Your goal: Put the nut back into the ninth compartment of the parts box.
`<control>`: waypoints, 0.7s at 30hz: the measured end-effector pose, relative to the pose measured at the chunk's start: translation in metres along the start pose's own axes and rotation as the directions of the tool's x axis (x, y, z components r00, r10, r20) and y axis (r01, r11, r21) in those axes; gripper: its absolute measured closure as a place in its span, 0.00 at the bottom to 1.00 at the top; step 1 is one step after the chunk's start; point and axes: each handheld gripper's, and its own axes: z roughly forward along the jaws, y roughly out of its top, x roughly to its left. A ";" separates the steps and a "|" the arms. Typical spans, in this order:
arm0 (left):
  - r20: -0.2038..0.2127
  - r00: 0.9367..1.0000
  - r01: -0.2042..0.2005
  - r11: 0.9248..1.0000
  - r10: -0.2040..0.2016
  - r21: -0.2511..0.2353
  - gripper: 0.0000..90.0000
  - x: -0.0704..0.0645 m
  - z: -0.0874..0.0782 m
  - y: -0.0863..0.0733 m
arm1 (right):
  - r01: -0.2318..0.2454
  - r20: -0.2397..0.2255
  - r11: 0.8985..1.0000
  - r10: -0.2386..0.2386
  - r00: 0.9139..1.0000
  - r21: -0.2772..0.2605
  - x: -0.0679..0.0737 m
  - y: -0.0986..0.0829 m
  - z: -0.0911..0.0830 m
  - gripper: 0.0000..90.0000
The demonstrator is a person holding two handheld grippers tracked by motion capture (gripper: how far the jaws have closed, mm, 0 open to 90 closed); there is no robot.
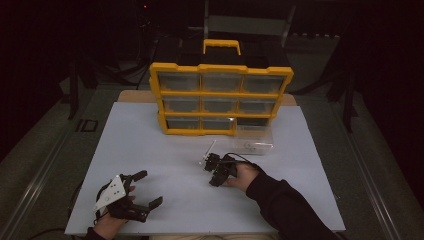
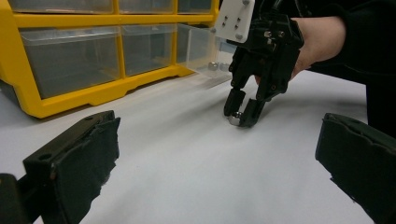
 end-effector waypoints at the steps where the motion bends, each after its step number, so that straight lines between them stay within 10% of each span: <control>1: 0.000 1.000 0.000 1.000 0.000 -0.001 0.00 0.000 0.000 0.000 | 0.006 0.006 1.000 -0.006 1.000 0.001 0.000 0.000 0.000 0.71; 21: -0.001 1.000 0.001 1.000 -0.001 -0.005 0.00 0.000 0.000 0.000 | 0.023 0.003 0.999 -0.023 1.000 -0.029 -0.002 0.002 -0.028 0.78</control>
